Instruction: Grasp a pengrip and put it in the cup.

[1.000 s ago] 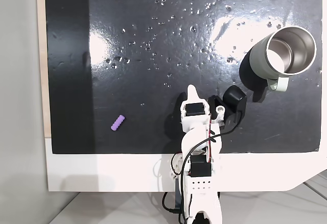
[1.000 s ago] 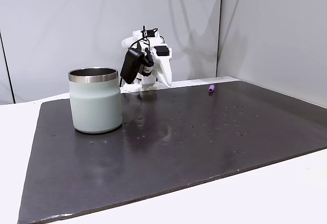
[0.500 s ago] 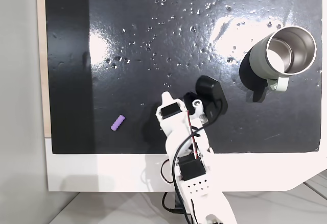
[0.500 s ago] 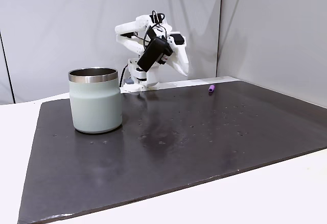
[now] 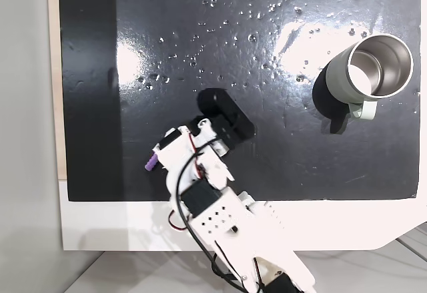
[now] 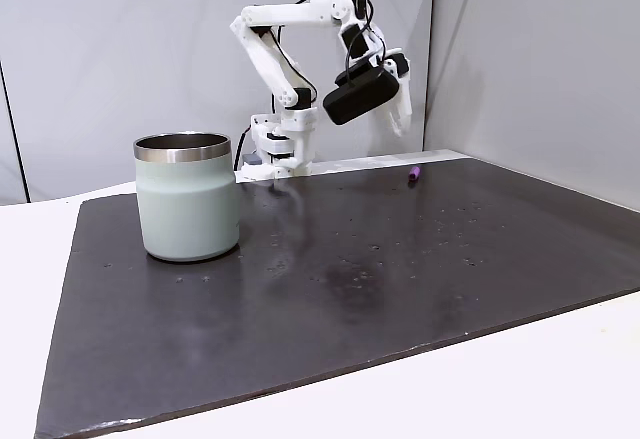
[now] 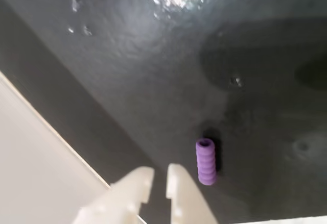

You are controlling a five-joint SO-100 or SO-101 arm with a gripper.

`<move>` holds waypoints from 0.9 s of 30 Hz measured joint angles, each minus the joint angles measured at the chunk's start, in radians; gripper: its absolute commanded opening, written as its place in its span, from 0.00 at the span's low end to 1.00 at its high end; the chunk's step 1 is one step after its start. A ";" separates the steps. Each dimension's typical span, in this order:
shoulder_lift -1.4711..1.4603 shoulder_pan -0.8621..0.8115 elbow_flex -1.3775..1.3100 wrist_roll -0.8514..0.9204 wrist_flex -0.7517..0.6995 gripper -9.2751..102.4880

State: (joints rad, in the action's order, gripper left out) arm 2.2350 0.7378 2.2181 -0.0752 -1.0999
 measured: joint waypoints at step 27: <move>-0.486 0.285 -0.092 -0.021 0.078 0.28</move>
State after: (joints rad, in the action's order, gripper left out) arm 1.7487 1.0232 2.1261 -0.0966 -1.0216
